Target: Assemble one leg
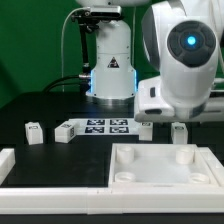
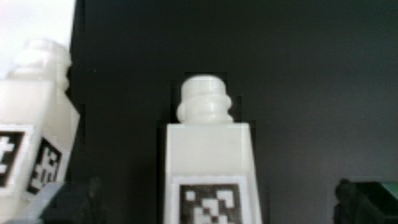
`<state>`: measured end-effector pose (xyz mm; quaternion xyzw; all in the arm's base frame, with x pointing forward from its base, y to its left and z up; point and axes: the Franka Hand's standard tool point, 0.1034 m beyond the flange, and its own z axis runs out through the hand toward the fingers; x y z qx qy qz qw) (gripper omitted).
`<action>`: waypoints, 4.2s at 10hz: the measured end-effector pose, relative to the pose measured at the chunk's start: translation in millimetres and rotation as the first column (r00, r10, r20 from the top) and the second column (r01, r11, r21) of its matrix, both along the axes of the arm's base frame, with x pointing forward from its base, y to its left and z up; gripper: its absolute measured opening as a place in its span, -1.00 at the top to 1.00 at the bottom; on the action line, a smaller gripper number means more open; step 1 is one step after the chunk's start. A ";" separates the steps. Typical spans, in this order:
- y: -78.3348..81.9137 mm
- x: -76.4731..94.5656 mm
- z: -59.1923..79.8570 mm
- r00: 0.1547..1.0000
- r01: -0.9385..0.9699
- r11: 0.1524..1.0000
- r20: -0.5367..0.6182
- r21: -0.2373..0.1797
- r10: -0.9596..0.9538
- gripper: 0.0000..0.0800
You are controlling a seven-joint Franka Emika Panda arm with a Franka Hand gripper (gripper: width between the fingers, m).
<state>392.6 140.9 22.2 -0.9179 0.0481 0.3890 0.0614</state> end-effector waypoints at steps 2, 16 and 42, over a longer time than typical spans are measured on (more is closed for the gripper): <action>0.2 -1.2 -2.9 1.000 0.001 1.000 0.005 0.000 -0.001 -0.62; 0.8 -4.5 -10.3 1.000 0.000 1.000 0.007 0.003 0.000 0.28; -25.7 126.2 92.5 0.428 -0.081 0.996 0.901 -0.043 0.074 0.27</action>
Offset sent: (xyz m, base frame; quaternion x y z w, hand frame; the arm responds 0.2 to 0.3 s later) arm -0.0032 -0.0033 -0.0083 -0.0044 0.0186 0.0030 0.9998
